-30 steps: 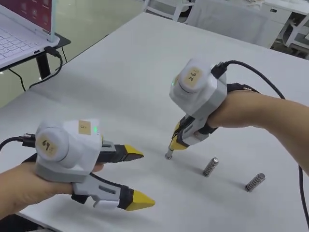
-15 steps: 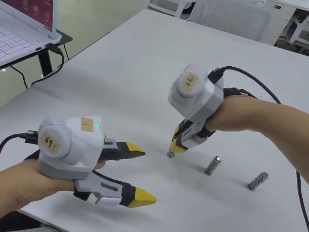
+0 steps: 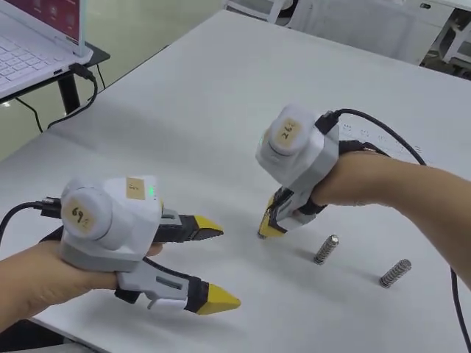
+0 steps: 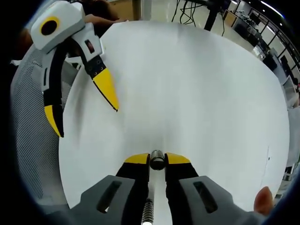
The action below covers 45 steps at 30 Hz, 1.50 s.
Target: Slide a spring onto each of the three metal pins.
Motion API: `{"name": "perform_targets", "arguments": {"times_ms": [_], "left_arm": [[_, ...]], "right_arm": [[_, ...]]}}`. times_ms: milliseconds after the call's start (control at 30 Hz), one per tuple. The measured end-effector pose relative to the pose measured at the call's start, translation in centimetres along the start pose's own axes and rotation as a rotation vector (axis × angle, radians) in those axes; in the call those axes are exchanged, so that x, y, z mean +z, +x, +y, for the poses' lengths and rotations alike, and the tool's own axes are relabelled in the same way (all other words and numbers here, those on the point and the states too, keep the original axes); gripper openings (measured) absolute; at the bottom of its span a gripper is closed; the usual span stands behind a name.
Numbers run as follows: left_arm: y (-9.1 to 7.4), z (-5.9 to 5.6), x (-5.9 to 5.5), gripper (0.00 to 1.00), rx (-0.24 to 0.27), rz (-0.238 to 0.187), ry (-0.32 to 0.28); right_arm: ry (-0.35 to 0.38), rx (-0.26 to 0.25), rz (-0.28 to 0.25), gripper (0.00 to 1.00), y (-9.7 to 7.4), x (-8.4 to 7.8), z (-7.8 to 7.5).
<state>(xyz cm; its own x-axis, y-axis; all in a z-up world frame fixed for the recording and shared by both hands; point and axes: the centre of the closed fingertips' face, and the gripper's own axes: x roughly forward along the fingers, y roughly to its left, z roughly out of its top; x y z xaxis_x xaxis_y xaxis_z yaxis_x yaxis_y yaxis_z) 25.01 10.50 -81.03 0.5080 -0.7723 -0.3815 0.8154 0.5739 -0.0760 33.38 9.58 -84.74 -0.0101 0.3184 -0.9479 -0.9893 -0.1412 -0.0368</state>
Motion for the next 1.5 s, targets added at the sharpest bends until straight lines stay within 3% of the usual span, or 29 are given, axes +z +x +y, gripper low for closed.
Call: {"name": "perform_targets", "arguments": {"times_ms": [567, 1067, 1500], "left_arm": [[0.1, -0.2, 0.0, 0.54, -0.002, 0.014, 0.001], [0.3, -0.5, 0.5, 0.54, -0.001, 0.023, 0.007], [0.2, -0.6, 0.7, 0.54, 0.006, 0.031, 0.011]], "right_arm": [[0.032, -0.001, -0.011, 0.18, -0.1, -0.6, 0.0], [0.099, -0.013, -0.068, 0.28, -1.2, -2.0, 0.4], [0.159, -0.037, -0.087, 0.36, -2.5, -4.6, 0.3]]}}
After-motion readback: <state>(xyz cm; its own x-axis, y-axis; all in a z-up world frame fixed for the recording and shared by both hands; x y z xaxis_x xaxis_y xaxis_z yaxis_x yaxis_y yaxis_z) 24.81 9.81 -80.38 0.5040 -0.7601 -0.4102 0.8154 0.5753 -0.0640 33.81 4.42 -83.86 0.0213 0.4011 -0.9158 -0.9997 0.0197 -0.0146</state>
